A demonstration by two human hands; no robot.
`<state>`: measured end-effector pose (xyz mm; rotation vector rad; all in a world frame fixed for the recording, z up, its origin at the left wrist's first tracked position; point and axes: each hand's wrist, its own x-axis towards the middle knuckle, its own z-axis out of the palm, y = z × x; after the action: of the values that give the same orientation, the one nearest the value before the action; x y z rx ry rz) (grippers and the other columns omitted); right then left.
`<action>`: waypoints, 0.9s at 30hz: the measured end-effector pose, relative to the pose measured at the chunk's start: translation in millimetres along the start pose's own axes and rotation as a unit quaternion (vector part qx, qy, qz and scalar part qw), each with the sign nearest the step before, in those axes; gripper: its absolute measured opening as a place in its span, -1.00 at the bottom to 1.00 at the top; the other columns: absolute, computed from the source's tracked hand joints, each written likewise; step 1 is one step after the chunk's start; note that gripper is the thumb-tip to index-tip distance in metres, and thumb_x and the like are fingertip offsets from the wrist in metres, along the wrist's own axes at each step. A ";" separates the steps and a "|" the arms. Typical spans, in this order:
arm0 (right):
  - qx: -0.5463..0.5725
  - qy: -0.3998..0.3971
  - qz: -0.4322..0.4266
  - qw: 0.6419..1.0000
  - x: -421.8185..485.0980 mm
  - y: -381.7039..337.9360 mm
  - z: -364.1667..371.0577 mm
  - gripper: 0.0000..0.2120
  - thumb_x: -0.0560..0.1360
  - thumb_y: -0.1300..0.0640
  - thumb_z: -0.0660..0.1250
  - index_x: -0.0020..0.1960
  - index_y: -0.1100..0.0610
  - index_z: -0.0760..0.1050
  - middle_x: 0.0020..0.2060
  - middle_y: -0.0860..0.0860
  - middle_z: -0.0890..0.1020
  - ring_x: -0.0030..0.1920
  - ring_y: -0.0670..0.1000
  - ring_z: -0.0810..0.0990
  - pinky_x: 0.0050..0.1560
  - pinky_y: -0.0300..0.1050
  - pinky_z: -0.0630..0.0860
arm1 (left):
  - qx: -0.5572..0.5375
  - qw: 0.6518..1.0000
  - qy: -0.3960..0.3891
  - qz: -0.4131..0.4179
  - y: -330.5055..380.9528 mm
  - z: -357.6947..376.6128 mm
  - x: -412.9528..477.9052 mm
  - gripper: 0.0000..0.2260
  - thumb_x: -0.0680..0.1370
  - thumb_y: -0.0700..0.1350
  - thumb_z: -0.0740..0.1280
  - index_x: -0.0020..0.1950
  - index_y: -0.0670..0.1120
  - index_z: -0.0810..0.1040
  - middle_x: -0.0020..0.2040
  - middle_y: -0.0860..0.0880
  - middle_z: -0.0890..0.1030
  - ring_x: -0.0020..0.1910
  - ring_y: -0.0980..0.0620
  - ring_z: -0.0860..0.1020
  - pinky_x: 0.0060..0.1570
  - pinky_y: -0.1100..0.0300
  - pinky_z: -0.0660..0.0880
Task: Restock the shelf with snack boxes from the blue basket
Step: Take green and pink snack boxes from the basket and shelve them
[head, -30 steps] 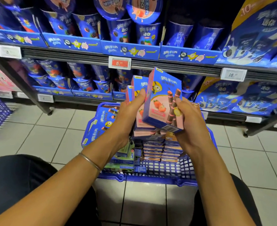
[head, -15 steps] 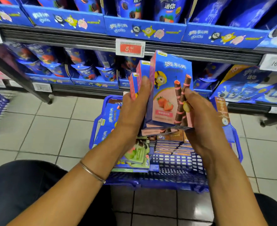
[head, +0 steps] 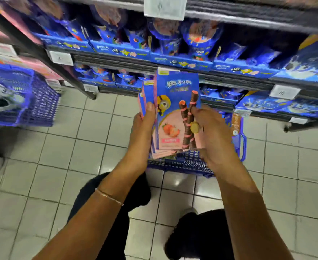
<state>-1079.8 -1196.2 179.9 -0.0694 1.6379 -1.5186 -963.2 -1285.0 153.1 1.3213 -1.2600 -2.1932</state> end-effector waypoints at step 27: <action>-0.031 -0.141 -0.306 0.941 -290.6 -443.9 161.2 -0.74 0.60 0.12 0.34 0.10 0.35 0.51 -0.20 0.08 0.65 -0.20 0.04 0.61 -0.08 -0.03 0.49 | -0.097 0.938 -0.052 0.328 468.1 8.4 -263.9 -0.35 0.49 0.29 0.44 0.41 -0.12 0.62 0.30 -0.29 0.66 0.29 -0.35 0.63 0.34 -0.38 0.51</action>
<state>-1023.9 -1267.7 726.9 -0.8633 1.4965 -1.8008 -913.2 -1387.3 678.3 0.5886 -1.2457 -1.8480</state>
